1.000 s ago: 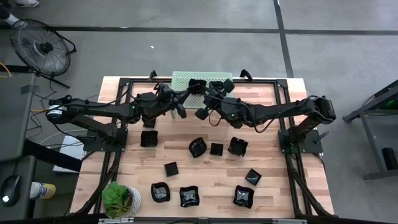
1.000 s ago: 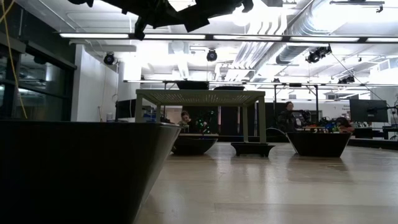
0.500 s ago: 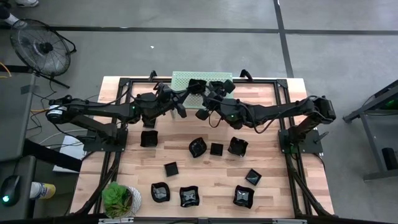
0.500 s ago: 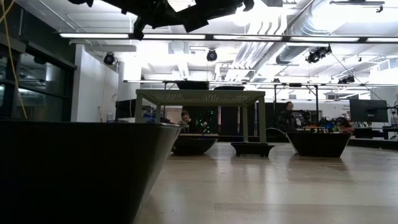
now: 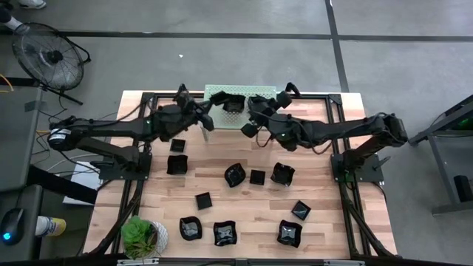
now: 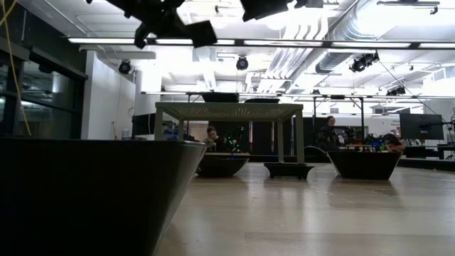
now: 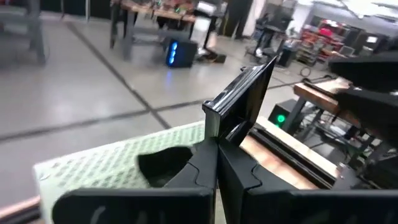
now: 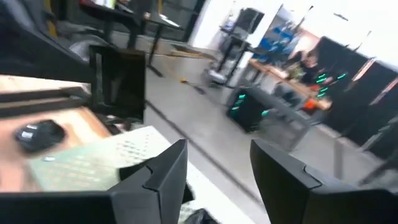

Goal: Pick & Place Mini shaped plates
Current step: Put the square shaped plate on the shelf

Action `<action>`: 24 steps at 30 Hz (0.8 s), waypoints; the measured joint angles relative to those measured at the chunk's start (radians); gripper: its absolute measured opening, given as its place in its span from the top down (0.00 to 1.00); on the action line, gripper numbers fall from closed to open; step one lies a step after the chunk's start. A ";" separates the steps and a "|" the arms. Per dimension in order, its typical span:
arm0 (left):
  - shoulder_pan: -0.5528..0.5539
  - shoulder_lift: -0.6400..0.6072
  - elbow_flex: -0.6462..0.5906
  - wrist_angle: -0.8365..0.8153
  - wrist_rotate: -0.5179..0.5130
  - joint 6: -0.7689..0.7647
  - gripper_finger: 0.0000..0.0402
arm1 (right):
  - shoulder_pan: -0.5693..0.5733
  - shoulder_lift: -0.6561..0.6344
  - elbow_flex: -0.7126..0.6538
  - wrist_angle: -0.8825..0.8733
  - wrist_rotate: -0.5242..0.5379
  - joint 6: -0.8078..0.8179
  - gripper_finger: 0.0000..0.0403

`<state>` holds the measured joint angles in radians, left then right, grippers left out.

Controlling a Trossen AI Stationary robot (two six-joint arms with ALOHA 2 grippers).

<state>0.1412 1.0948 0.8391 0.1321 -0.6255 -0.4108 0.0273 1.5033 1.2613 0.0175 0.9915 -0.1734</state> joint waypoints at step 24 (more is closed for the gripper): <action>0.672 -0.016 0.000 -0.358 0.985 -0.408 1.00 | 0.001 -0.186 0.000 -0.496 -0.181 0.354 0.61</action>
<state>0.8136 1.0788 0.8391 -0.2257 0.3597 -0.8186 0.0280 1.3178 1.2613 -0.4787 0.8100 0.1810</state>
